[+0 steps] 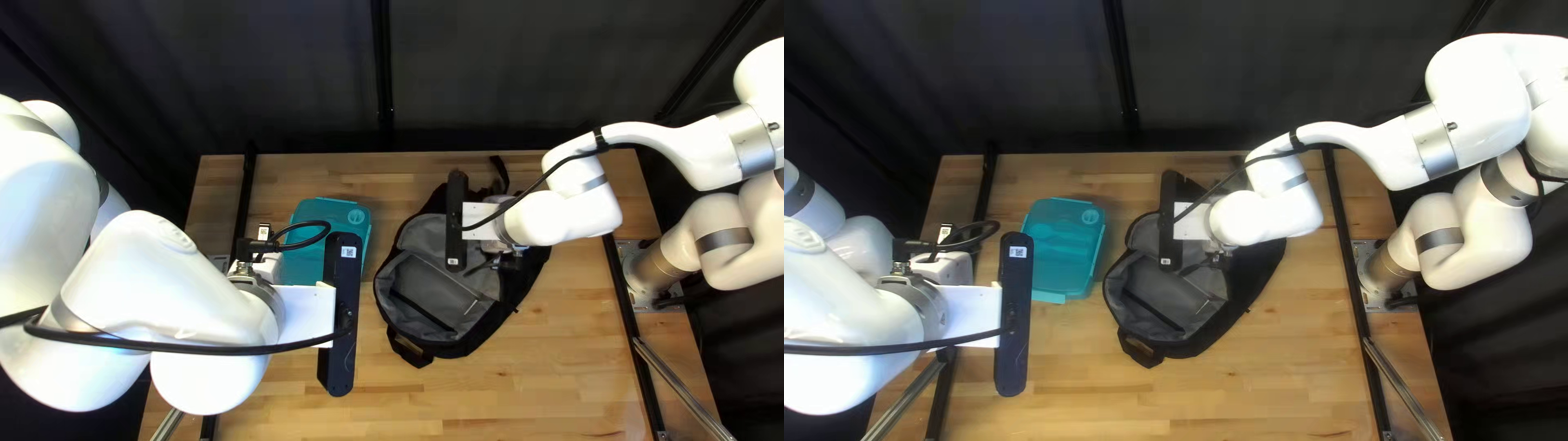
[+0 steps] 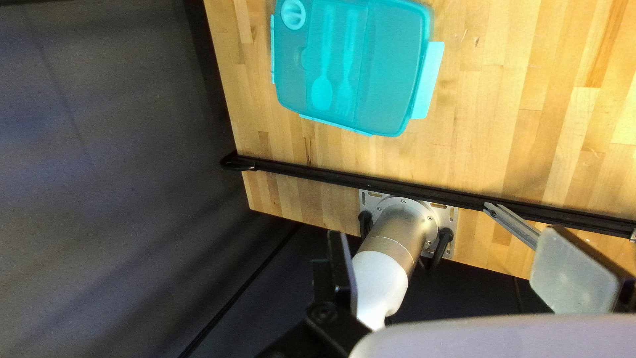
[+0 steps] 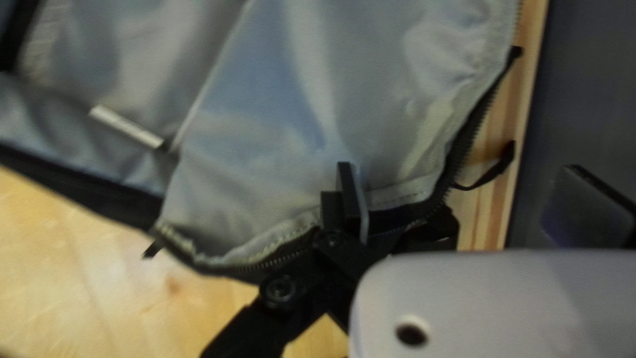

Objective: Remove a lunch box from a kids backpack

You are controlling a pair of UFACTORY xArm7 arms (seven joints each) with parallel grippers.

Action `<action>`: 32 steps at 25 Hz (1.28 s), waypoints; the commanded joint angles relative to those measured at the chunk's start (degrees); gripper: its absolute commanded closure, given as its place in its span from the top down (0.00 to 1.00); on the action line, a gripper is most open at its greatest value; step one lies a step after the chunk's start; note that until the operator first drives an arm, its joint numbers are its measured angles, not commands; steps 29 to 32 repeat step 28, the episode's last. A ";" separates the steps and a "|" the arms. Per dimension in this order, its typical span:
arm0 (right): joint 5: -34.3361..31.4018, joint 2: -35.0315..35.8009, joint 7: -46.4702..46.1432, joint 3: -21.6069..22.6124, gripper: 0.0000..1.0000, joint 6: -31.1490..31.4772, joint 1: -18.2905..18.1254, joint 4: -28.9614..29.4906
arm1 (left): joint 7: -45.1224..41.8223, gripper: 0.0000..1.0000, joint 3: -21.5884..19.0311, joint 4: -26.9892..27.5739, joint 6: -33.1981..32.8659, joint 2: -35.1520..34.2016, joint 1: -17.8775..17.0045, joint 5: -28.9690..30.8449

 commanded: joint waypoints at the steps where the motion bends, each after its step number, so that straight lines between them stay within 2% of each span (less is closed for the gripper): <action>1: 4.74 -11.63 -3.09 0.58 1.00 4.21 3.93 -5.34 | 0.00 1.00 0.00 0.00 0.00 0.00 0.00 0.00; 6: 5.01 -21.73 -4.34 0.25 1.00 6.91 5.36 -11.45 | 0.00 1.00 0.00 0.00 0.00 0.00 0.00 0.00; 11: 2.44 -26.78 -7.83 -3.44 1.00 7.41 3.20 -17.18 | 0.00 1.00 0.00 0.00 0.00 0.00 0.00 0.00; 13: 1.47 -28.10 -8.78 -4.04 1.00 8.73 2.52 -18.97 | 0.00 1.00 0.00 0.00 0.00 0.00 0.00 0.00; 16: 0.21 -34.06 -9.13 -4.42 1.00 12.49 1.26 -22.59 | 0.00 1.00 0.00 0.00 0.00 0.00 0.00 0.00; 32: 0.09 -34.73 -9.00 -4.34 1.00 12.71 1.19 -23.01 | 0.00 1.00 0.00 0.00 0.00 0.00 0.00 0.00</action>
